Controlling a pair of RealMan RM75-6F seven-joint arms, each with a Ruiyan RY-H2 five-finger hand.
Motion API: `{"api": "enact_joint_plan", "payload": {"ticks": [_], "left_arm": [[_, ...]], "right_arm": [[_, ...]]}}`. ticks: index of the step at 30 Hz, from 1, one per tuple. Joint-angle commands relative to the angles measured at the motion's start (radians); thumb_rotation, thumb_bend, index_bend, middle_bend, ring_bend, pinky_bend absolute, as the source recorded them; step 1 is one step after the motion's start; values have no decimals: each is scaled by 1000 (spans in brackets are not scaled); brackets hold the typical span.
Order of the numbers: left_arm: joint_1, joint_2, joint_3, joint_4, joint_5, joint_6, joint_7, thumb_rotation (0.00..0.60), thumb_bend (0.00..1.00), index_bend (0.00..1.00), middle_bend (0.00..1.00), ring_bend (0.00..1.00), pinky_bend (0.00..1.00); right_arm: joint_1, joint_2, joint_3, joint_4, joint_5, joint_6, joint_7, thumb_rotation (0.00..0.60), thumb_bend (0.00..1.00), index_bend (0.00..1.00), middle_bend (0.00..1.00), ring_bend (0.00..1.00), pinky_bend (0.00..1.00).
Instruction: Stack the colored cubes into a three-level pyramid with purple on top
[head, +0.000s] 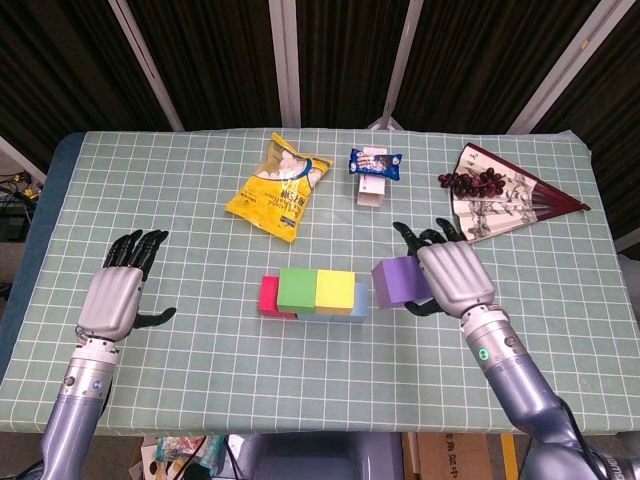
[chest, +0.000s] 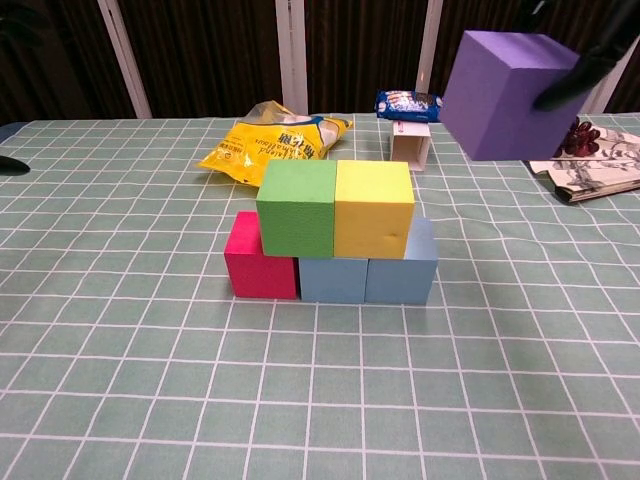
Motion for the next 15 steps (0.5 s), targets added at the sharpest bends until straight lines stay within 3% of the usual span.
{"api": "enact_joint_plan", "payload": {"ticks": [1,15], "left_arm": [[0,2,-2,1,-5,-1,-4,600,65,0,57,0,0],[4,25,-11,4,-28,-16,-41,600,65,0,57,0,0]], "right_arm": [[59,-60,5,-3,51,53,-43,600,218,47,425,198,0],[252,-253,64,24,290,318,-170,600,219,47,430,199,0]]}}
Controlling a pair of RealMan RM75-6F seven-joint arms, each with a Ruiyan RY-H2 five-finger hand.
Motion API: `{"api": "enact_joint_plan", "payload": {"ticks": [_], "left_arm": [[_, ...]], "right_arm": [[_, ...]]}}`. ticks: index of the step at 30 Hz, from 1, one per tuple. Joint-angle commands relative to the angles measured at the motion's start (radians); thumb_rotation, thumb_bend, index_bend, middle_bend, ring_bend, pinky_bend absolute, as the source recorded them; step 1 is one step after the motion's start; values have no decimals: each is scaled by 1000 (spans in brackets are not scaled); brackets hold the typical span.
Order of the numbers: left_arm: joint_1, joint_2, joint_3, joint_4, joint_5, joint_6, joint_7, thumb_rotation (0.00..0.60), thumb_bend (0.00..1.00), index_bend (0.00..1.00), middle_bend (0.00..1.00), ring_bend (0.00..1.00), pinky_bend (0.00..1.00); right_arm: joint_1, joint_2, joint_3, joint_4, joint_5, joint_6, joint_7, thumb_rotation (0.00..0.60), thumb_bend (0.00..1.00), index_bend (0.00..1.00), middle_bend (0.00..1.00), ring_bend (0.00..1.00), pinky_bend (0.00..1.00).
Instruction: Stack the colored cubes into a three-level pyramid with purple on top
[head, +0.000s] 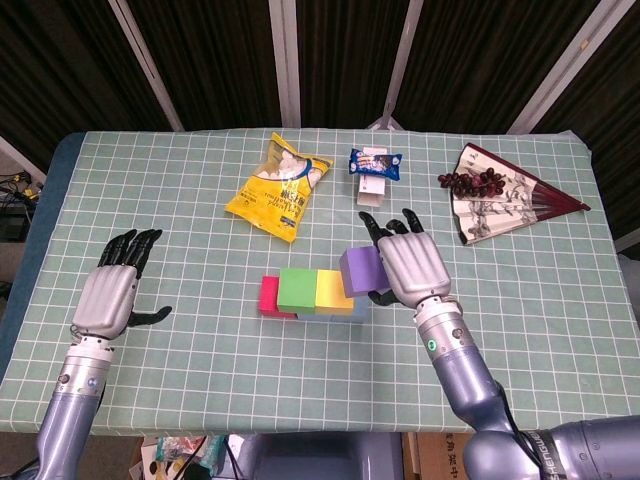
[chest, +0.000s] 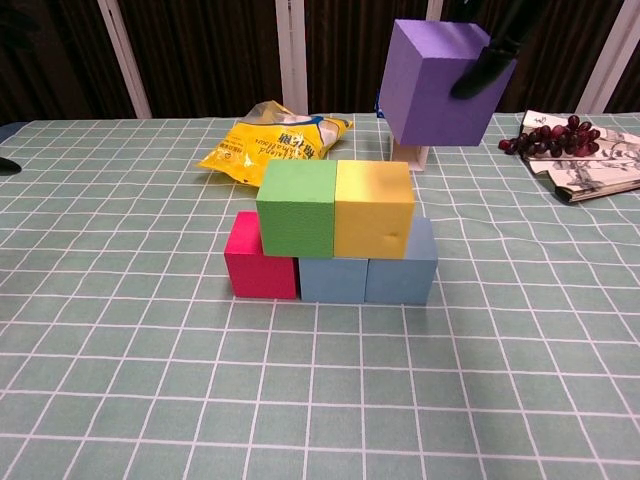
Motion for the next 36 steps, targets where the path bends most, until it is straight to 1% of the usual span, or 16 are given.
{"api": "enact_joint_plan", "payload": {"ticks": [1,6,11,28,36], "left_arm": [[0,5,-4,-2,-2,-2,-9,600,65,0,57,0,0],[4,19,-17,-11,3,5,-31,600,65,0,57,0,0],[8,34,-27,-16,6,11,-48,600,65,0,57,0,0],[13,72,-54,-27,-16,6,-105,600,65,0,57,0,0],[14,86,-56,-31,-14,-4,-130,600,65,0,57,0,0]], "right_arm": [[40,-44,20,0,62,51,-28,600,218,47,431,199,0],[70,-91,36,12,116,99,-35,600,218,47,436,198,0],[93,-137,48,25,144,148,-42,600,218,47,438,198,0],[145,-277,145,75,241,279,-20,600,219,47,448,199,0],[165,-336,156,89,256,337,-41,600,218,47,454,198,0]]}}
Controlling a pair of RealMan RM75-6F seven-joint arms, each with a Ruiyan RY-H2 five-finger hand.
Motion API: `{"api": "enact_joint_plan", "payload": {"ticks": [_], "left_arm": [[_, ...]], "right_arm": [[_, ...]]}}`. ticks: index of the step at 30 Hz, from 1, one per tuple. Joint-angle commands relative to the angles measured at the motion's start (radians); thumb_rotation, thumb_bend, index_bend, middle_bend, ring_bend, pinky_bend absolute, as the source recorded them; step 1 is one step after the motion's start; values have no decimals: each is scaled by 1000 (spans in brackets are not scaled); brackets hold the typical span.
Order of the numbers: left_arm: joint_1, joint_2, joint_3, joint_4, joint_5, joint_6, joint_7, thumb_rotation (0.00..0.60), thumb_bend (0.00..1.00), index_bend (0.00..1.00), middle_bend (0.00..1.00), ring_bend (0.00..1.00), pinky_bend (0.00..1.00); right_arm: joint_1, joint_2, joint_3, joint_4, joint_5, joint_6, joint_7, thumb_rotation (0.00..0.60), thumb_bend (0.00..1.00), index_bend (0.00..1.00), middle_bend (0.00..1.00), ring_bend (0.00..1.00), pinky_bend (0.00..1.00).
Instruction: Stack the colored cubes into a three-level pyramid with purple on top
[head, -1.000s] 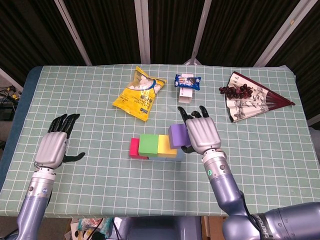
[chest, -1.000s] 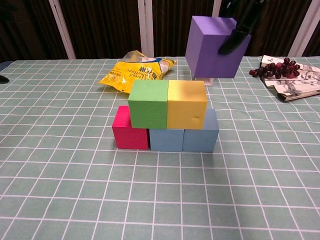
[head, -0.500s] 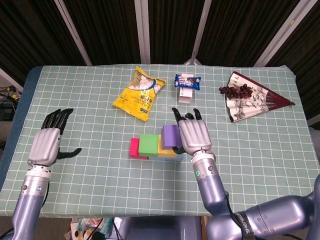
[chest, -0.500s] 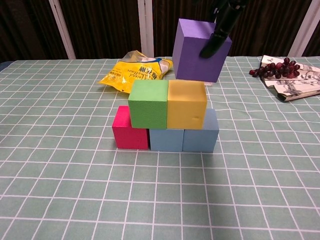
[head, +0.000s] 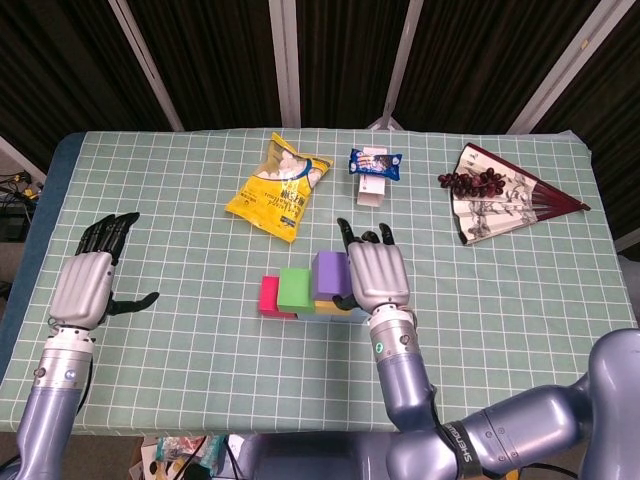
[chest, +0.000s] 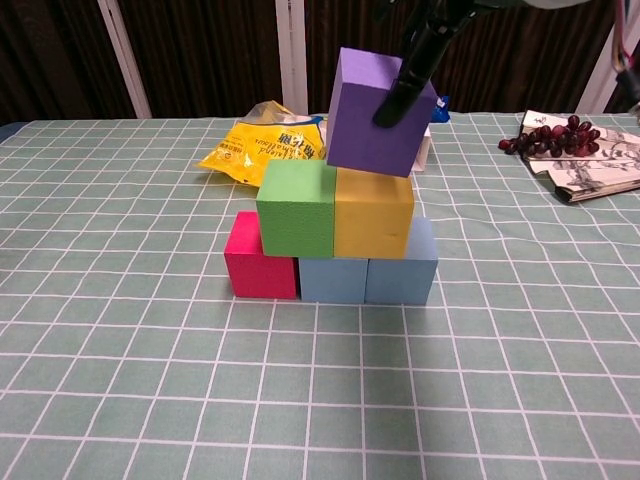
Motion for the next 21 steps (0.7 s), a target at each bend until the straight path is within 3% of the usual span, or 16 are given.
{"api": "enact_joint_plan", "payload": {"ticks": [1,21], "left_arm": [[0,3,2,-1,2,-3,-4,600,65,0,57,0,0],[1,13,2,-5,3,-7,-23,600,65,0,57,0,0]], "right_arm": [[9,-21,5,7,3,21,-9,600,218,47,454,199,0],[7,-98,53,31,0,104,-34,600,218,47,461,199,0]]}}
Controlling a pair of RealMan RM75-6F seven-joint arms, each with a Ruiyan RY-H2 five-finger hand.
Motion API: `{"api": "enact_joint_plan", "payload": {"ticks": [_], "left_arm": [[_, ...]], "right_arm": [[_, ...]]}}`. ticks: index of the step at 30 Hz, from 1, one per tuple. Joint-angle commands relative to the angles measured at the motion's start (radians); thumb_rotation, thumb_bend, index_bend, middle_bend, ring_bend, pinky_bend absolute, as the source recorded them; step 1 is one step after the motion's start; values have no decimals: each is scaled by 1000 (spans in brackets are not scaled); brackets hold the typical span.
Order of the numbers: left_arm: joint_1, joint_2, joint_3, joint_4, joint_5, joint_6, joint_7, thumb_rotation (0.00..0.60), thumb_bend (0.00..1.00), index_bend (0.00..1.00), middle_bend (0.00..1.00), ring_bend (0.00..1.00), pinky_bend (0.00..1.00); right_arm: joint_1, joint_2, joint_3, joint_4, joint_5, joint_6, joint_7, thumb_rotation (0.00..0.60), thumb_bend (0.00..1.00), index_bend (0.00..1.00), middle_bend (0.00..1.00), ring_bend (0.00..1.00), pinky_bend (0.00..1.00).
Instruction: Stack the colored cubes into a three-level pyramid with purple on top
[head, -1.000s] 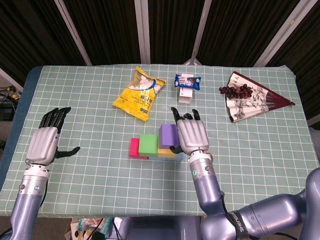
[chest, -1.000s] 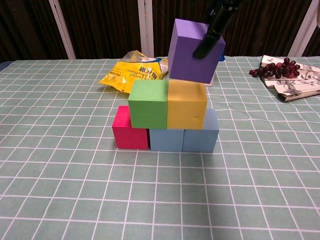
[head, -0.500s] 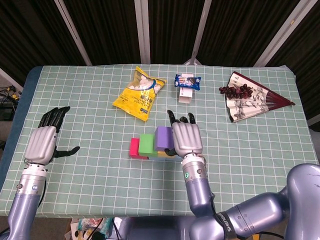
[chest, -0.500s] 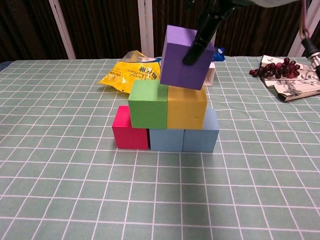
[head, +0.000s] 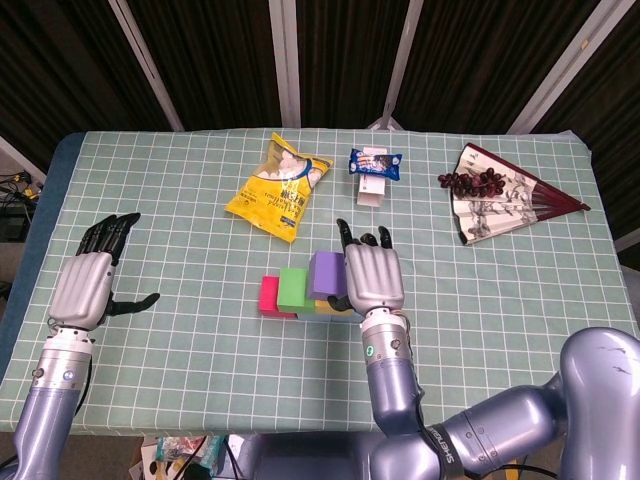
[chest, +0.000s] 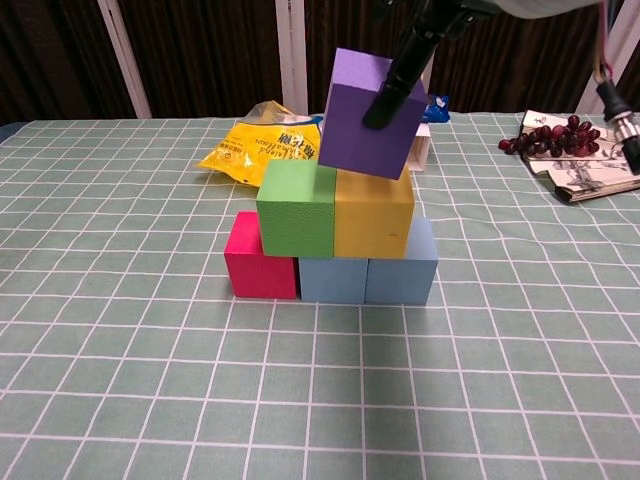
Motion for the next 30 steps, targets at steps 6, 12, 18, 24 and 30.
{"api": "enact_joint_plan", "payload": {"ticks": [6,12,18,24,30], "left_arm": [[-1,2,1,-2,-1,-3,-3,600,65,0,57,0,0],[-2,4,2,-3,-5,-7,-9,600,65,0,57,0,0],[-2,8,2,-3,-10,-10,-12,600,65,0,57,0,0],[-3,11,1,-5,-14,-11,-16,600,65,0,57,0,0],[-4,13,1,-4,-17,-15,-20,600,65,0,57,0,0]], "right_arm": [[3,-30,12,10,0,13,-21,600,219,47,461,199,0],[3,-52,13,18,-13,13,-35,600,218,47,461,199,0],[5,-75,18,34,-20,17,-49,600,218,47,461,199,0],[8,-96,26,54,-25,15,-67,600,218,47,461,198,0],[7,-111,33,63,-28,13,-80,600,218,47,461,199,0]]}}
